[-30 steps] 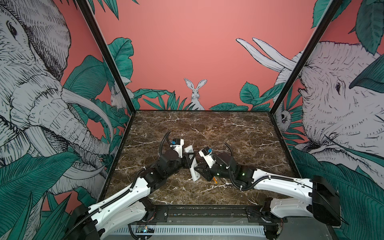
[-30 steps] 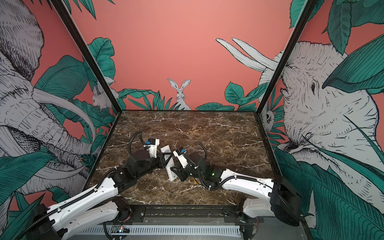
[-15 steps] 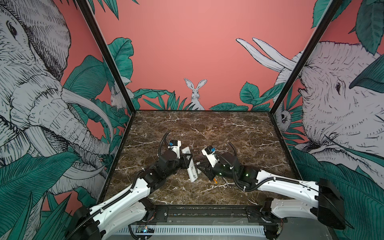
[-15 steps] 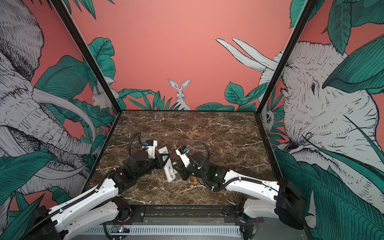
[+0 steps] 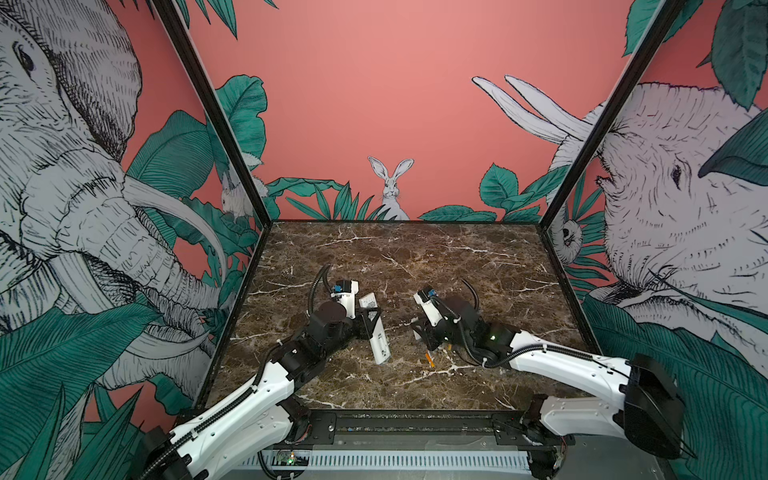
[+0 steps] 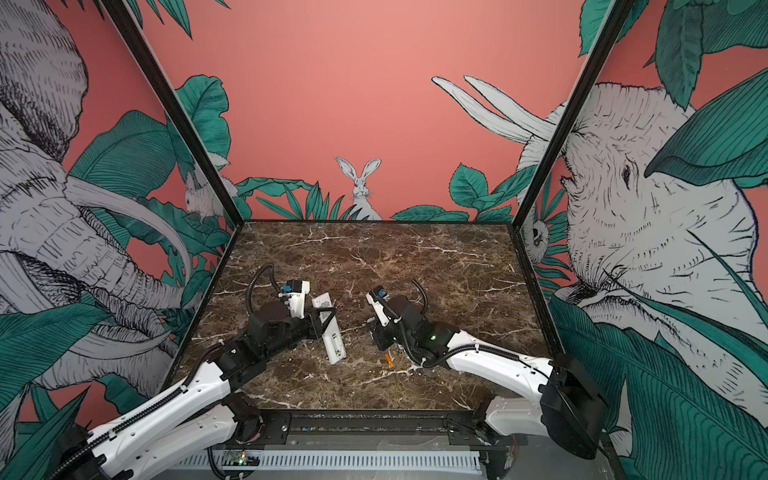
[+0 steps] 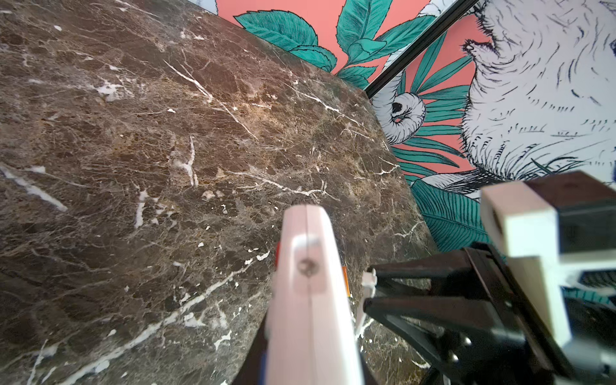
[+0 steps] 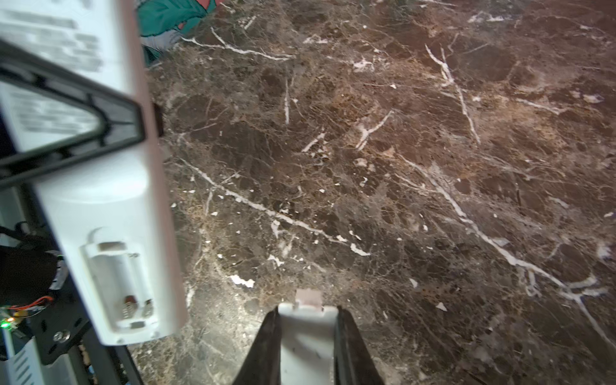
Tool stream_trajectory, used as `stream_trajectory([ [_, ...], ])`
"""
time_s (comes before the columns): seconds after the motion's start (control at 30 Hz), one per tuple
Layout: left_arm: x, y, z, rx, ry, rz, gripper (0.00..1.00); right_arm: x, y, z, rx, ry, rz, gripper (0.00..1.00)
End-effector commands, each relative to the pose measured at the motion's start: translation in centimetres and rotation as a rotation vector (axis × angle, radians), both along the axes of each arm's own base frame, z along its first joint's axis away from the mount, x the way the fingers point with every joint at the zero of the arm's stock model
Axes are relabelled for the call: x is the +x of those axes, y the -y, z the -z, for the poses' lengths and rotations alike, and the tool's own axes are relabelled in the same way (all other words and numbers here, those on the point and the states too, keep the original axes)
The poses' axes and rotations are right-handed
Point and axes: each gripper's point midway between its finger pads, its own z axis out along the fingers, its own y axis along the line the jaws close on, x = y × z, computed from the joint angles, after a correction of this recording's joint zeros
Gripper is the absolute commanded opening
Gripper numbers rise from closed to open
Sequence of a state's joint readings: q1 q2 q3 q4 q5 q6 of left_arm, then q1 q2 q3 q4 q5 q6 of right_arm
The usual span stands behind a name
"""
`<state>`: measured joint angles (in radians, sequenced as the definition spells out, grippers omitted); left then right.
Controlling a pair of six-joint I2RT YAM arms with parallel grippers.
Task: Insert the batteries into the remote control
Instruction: 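Carry the battery cover away from the remote with the right gripper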
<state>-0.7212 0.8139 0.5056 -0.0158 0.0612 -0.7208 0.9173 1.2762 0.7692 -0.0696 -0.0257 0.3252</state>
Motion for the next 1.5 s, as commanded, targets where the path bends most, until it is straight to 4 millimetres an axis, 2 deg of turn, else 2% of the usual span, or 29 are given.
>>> stream_trajectory([
  [0.0, -0.3, 0.2, -0.8, 0.000, 0.040, 0.039, 0.00, 1.3, 0.1, 0.4, -0.047, -0.001, -0.008, 0.21],
  [0.53, -1.3, 0.6, -1.1, 0.038, 0.104, 0.127, 0.00, 4.7, 1.2, 6.1, -0.216, -0.107, 0.049, 0.20],
  [0.77, -1.9, 0.7, -1.5, 0.027, 0.140, 0.159, 0.00, 5.0, 1.4, 8.0, -0.270, -0.160, 0.060, 0.20],
  [1.03, -2.2, 0.5, -1.0, 0.041, 0.150, 0.172, 0.00, 5.6, 1.5, 9.4, -0.320, -0.190, 0.068, 0.20],
  [1.47, -2.8, 0.4, -1.2, 0.041, 0.182, 0.197, 0.00, 6.0, 1.2, 11.5, -0.357, -0.242, 0.070, 0.20],
])
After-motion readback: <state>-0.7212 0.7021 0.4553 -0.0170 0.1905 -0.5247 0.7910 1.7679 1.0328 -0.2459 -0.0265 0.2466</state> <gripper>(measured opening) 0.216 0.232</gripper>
